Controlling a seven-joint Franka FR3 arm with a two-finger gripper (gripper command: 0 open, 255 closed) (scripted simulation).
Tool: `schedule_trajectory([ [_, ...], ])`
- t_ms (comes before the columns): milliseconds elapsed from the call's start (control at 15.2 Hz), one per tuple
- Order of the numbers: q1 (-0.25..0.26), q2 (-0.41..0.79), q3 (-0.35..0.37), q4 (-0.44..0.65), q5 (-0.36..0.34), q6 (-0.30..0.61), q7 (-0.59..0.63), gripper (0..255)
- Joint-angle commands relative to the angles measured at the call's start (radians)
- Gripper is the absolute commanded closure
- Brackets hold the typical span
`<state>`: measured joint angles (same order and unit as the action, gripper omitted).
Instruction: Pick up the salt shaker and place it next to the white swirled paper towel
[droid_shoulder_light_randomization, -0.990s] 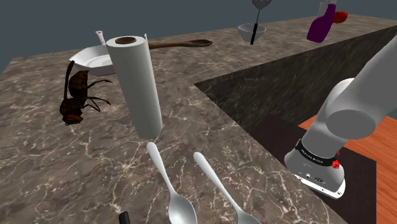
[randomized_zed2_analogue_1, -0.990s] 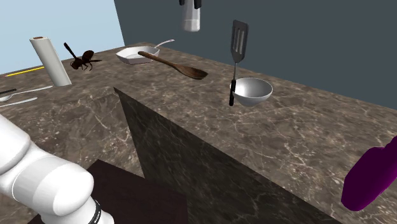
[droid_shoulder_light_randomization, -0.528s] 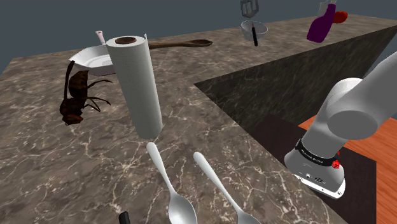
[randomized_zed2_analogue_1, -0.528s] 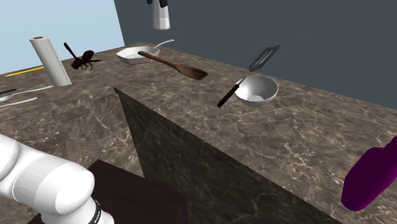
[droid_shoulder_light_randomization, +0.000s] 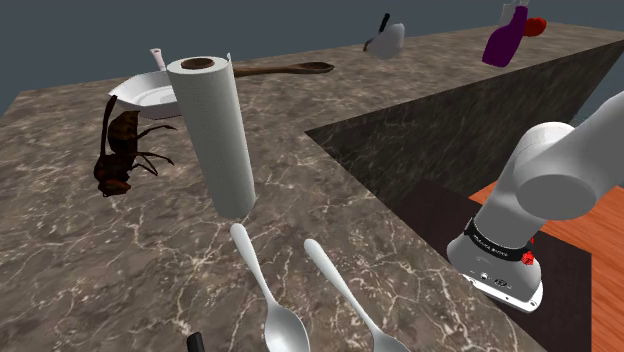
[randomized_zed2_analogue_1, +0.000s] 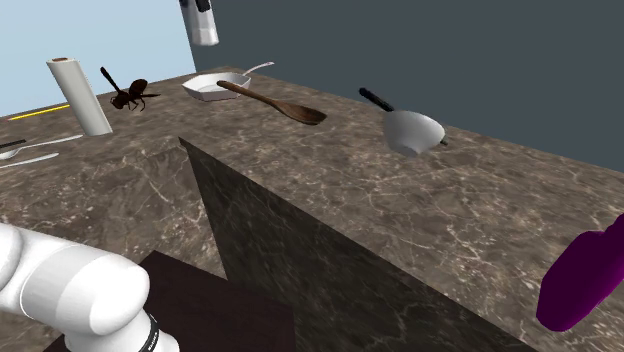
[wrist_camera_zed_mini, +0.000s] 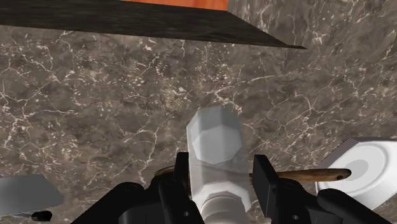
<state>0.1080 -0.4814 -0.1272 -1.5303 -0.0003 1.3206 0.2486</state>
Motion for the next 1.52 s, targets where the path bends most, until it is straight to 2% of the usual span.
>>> schedule_trajectory([
  [0, 0.007, -0.012, 0.046, -0.010, 0.006, -0.001, 0.055, 255],
  [726, 0.047, 0.012, 0.288, 0.014, 0.045, 0.005, 0.340, 255],
  [1122, 0.067, 0.086, 0.430, 0.094, 0.045, 0.002, 0.502, 255],
  [1452, 0.082, 0.190, 0.567, 0.206, 0.011, -0.010, 0.648, 255],
])
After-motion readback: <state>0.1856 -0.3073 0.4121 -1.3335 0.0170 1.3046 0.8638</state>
